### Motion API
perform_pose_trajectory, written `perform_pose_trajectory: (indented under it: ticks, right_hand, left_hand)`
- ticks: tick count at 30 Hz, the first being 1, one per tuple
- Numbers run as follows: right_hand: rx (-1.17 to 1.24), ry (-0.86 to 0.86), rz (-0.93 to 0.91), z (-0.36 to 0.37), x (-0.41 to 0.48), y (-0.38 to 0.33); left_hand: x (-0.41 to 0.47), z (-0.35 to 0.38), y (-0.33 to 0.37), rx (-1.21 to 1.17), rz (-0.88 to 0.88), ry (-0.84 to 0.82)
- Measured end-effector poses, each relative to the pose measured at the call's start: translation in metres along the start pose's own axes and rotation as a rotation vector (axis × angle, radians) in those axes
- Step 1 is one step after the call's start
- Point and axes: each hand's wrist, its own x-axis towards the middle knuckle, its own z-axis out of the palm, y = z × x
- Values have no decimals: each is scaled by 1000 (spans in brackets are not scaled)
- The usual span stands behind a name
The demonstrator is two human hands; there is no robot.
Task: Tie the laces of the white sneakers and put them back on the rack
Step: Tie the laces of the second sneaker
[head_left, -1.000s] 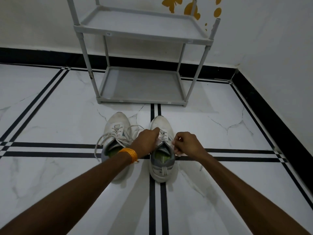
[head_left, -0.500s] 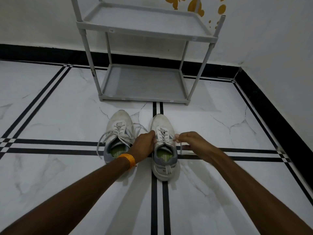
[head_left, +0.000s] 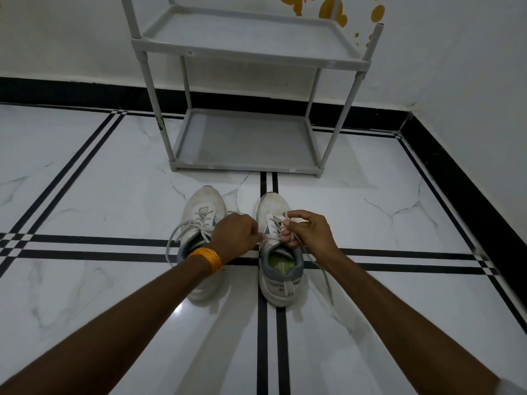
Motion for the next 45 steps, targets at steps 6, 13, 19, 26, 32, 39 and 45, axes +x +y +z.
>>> perform_pose_trajectory:
  ticks: [6, 13, 19, 26, 32, 39, 45]
  right_hand:
    - [5, -107, -25, -3, -3, -4]
    - [-28, -198, -57, -9, -6, -6]
    - [6, -190, -72, -9, -8, -6]
    - [-69, -224, -66, -11, -3, -3]
    - [-148, -240, -106, -11, 0, -4]
    - [-259, -279, -185, -11, -1, -4]
    - [-197, -271, -135, -10, -7, -7]
  left_hand:
    - [3, -22, 22, -1029, -267, -68]
    - [3, 5, 35, -1198, -204, 71]
    - [8, 15, 41, -695, 39, 218]
    - [8, 18, 39, -752, 6, 228]
    - [12, 14, 37, -976, -252, 146]
    - [15, 24, 37, -866, -169, -54]
    - [10, 25, 37, -876, -149, 41]
